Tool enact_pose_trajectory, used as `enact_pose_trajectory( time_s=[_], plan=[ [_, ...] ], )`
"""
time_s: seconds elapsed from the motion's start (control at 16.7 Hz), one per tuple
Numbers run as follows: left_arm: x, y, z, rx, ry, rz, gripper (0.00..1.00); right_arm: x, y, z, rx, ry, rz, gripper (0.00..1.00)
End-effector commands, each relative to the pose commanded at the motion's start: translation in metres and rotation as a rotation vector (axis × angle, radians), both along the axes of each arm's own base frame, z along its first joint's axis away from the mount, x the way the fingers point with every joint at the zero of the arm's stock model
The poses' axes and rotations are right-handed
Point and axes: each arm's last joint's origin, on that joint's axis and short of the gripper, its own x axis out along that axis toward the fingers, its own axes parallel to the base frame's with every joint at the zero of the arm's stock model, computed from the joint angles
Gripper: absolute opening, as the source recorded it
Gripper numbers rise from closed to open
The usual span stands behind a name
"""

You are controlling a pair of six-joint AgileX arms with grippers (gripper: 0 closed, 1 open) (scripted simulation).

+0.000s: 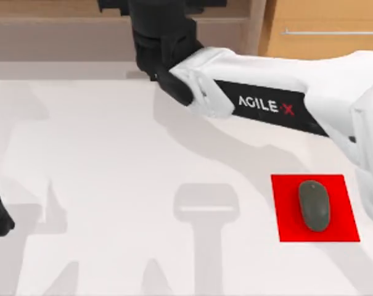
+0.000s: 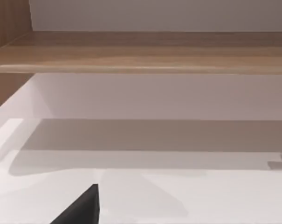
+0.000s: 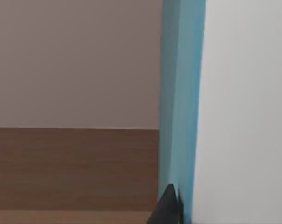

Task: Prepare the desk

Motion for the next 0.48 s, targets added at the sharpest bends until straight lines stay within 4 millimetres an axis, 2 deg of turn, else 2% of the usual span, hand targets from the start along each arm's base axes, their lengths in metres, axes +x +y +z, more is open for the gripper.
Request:
enact_pose_trajectory(
  time_s=[0.24,0.48],
  plan=[
    [0.000,0.000,0.000,0.000,0.000,0.000,1.00,-0.016,0.000,0.005,-0.001,0.001,-0.002,0.00],
    [0.000,0.000,0.000,0.000,0.000,0.000,1.00,-0.015,-0.002,0.004,-0.001,0.003,-0.005,0.00]
  ],
)
